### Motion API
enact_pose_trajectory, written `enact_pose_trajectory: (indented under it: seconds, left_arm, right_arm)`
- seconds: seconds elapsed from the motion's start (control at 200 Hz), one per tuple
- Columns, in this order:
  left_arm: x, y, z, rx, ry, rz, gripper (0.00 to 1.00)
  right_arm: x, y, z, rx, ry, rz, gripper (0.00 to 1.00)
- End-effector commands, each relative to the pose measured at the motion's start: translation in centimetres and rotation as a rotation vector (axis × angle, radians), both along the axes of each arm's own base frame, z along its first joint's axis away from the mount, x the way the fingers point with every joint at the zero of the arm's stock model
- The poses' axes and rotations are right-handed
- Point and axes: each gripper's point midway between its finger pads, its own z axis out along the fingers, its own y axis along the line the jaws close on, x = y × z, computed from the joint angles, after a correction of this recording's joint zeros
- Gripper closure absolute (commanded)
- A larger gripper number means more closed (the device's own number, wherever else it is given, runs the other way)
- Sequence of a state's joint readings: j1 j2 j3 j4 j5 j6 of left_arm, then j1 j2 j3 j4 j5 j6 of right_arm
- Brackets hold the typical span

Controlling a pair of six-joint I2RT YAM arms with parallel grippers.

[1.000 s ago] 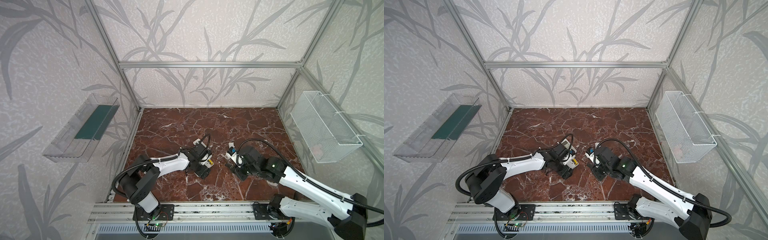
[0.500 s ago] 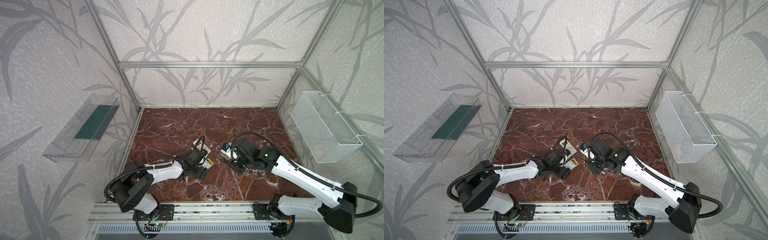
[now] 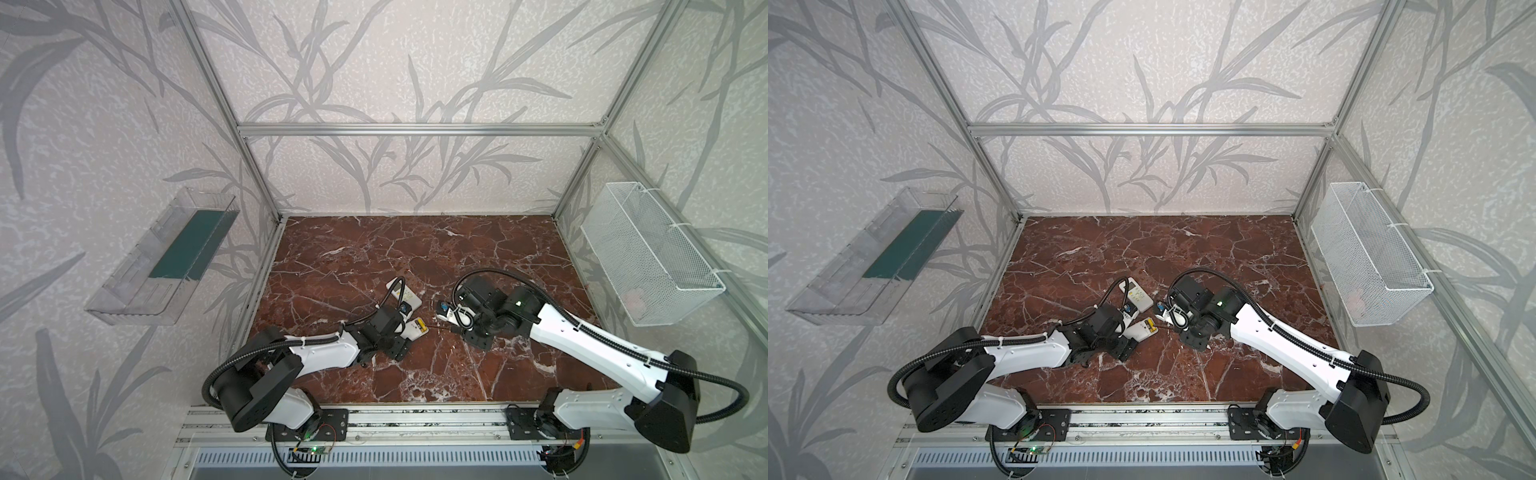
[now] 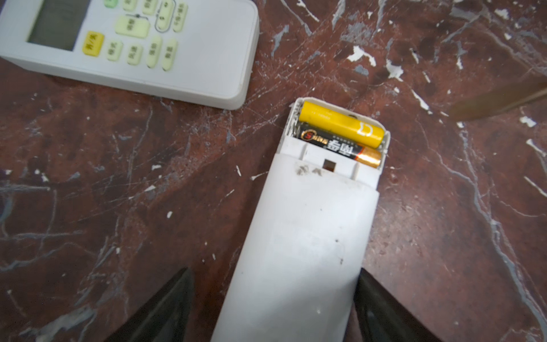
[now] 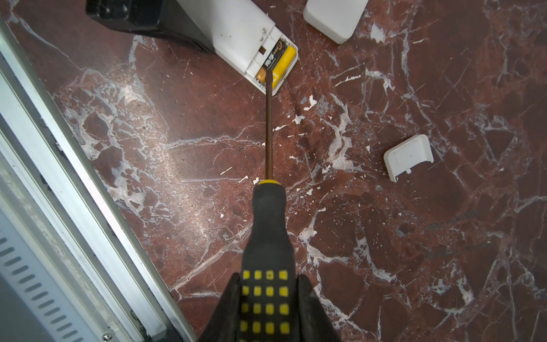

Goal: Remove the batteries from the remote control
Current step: 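Bring the screwdriver tip to the batteries with the right gripper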

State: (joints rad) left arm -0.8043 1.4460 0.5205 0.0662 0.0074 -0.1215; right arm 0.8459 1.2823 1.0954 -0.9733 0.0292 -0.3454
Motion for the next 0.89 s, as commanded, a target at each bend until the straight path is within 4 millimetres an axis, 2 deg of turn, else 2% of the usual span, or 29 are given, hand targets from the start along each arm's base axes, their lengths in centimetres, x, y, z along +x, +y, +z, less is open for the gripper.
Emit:
enact_pose_trajectory:
  seconds: [0.0, 0.225, 0.385, 0.515, 0.89]
  left_arm:
    - [-1.0, 0.8, -1.1, 0.033, 0.02, -0.012, 0.16]
    - [-1.5, 0.5, -1.9, 0.031, 0.037, -0.026, 0.24]
    - [-1.4, 0.4, -2.1, 0.047, 0.041, -0.02, 0.35]
    - [-1.4, 0.2, -2.1, 0.032, 0.034, -0.019, 0.38]
    - [-1.7, 0.3, -2.6, 0.044, 0.019, -0.037, 0.45]
  right_arm:
    - [-0.7, -0.4, -0.5, -0.033, 0.015, 0.033, 1.0]
    - [-0.8, -0.1, -1.3, -0.065, 0.021, 0.04, 1.0]
    - [-0.6, -0.1, -1.9, -0.11, 0.045, 0.008, 1.0]
    - [-0.2, -0.1, -2.3, -0.139, 0.033, -0.008, 1.0]
    - [1.8, 1.8, -0.5, -0.018, -0.105, -0.02, 1.0]
